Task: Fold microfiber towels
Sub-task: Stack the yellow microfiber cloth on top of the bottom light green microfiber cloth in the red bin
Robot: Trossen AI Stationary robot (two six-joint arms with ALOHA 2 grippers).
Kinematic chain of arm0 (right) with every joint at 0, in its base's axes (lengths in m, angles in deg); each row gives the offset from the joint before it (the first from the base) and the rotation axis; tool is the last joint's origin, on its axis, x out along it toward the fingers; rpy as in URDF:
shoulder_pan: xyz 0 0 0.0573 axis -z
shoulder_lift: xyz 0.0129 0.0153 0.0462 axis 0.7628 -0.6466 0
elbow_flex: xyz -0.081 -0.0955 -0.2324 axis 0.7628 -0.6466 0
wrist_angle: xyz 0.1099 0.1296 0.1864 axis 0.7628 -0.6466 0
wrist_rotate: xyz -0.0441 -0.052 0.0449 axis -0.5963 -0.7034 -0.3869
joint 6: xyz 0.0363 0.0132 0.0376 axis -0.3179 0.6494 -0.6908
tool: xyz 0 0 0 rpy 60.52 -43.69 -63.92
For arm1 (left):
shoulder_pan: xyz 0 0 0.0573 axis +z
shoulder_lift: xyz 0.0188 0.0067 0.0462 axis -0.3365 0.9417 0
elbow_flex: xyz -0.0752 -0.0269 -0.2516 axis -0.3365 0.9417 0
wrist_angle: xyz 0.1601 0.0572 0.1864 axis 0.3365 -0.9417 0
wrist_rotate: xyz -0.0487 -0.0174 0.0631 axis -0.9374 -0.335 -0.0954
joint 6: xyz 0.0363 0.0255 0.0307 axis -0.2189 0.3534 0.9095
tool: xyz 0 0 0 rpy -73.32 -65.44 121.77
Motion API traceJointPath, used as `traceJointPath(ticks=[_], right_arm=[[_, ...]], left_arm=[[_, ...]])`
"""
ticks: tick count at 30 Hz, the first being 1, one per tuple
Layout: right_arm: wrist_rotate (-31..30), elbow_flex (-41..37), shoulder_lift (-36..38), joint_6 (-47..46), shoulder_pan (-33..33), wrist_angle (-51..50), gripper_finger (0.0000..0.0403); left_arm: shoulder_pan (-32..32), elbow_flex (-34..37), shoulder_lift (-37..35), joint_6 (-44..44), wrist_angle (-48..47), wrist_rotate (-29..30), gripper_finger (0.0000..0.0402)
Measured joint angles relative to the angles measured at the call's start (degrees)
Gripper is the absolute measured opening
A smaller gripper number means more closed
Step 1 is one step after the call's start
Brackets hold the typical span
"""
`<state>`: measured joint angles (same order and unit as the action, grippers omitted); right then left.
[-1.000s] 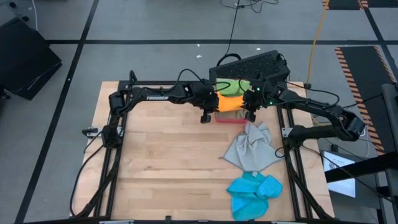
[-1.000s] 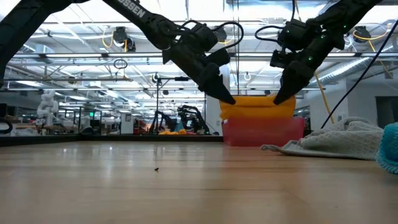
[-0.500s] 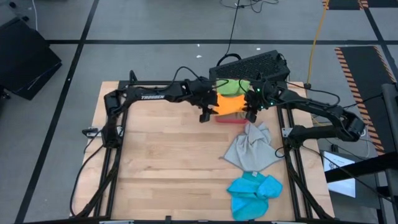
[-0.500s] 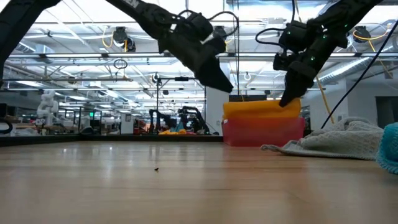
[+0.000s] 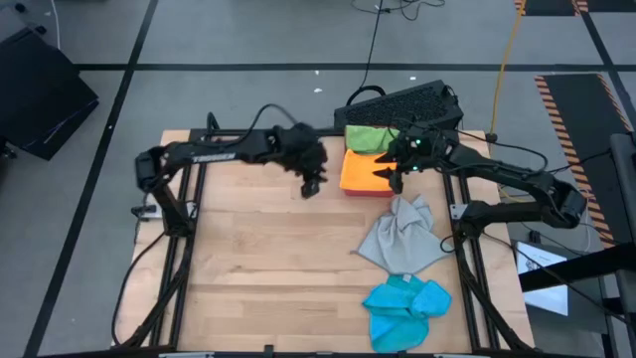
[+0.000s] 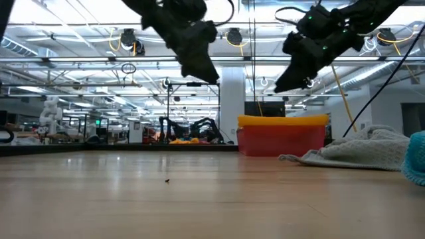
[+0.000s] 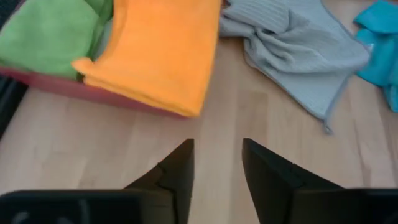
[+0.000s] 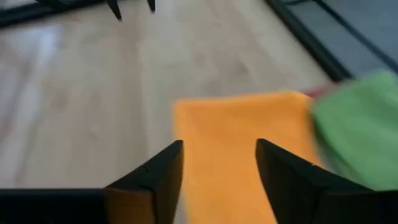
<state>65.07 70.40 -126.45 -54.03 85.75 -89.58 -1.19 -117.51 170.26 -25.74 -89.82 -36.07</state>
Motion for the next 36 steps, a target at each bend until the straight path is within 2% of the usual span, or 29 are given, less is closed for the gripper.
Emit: traceJointPath(ticks=[6, 9, 11, 16, 26, 30, 36], right_arm=[[0.9, 0.0, -8.8, 1.1, -2.3, 6.3, 0.0077], [3.5, 0.0, -14.0, 1.2, -2.8, 9.3, 0.0023], [3.7, 0.0, -17.0, 1.9, -2.9, 10.3, 0.0006], [1.5, 0.0, -22.6, 2.9, -2.2, 12.6, 0.0015], [0.3, 0.0, -30.7, 6.4, -0.9, 16.2, 0.0003], [-0.6, 0.0, -28.9, 6.4, -1.3, 15.9, 0.0001], [-3.3, 0.0, -20.5, 6.4, -1.7, 14.4, 0.0001]], left_arm=[[-3.3, 14.3, -8.3, -4.7, 14.2, 7.1, 0.0108], [-5.6, 20.2, -11.6, -5.8, 19.8, 9.8, 0.0099], [-7.0, 23.8, -12.6, -6.3, 23.4, 11.9, 0.0098], [-9.5, 28.3, -14.0, -7.0, 30.1, 12.8, 0.0097], [-11.2, 28.8, -14.0, -7.4, 30.1, 13.6, 0.0097], [-12.0, 28.8, -14.0, -7.6, 30.2, 13.7, 0.0097], [-12.3, 28.8, -14.0, -7.6, 30.3, 13.7, 0.0097]])
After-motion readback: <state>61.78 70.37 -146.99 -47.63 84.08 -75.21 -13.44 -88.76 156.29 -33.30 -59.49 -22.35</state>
